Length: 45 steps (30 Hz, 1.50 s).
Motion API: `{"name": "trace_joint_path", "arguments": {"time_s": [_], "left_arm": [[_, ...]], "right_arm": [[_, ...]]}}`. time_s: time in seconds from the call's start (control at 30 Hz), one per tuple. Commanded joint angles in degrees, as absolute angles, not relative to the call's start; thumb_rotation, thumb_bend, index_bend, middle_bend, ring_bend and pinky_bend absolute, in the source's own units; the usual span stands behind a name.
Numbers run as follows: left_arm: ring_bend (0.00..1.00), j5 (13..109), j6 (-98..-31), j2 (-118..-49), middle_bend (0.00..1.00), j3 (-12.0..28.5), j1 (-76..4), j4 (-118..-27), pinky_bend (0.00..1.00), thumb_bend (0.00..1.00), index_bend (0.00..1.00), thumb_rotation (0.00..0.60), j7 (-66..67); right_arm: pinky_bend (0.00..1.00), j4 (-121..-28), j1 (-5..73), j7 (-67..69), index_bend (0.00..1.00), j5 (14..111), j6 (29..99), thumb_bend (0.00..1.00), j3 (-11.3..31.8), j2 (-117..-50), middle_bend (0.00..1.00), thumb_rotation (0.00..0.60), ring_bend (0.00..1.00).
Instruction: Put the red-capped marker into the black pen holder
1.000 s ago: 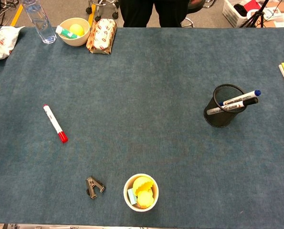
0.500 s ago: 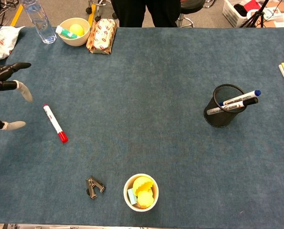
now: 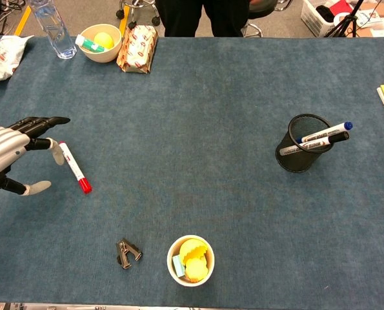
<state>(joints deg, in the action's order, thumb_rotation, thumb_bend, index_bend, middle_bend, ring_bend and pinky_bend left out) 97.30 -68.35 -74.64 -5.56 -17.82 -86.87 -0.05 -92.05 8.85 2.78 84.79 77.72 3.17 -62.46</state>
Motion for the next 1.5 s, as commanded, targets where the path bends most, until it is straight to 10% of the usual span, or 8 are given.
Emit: {"name": "trace_joint_path", "arguments": {"time_s": [0.03, 1.5], "left_arm": [[0.0, 97.4, -67.2, -75.4, 0.0, -5.7, -18.8, -86.4, 0.04, 0.26, 0.42, 0.6, -0.4], [0.0, 95.7, -59.0, -80.4, 0.0, -7.2, -27.3, -80.8, 0.04, 0.26, 0.43, 0.6, -0.9]], "right_arm": [[0.49, -92.0, 8.9, 2.8, 0.4, 84.8, 77.7, 0.3, 3.2, -62.6, 0.3, 0.6, 0.3], [0.49, -90.6, 8.2, 4.6, 0.4, 84.4, 77.7, 0.3, 2.5, -63.7, 0.31, 0.6, 0.31]]}}
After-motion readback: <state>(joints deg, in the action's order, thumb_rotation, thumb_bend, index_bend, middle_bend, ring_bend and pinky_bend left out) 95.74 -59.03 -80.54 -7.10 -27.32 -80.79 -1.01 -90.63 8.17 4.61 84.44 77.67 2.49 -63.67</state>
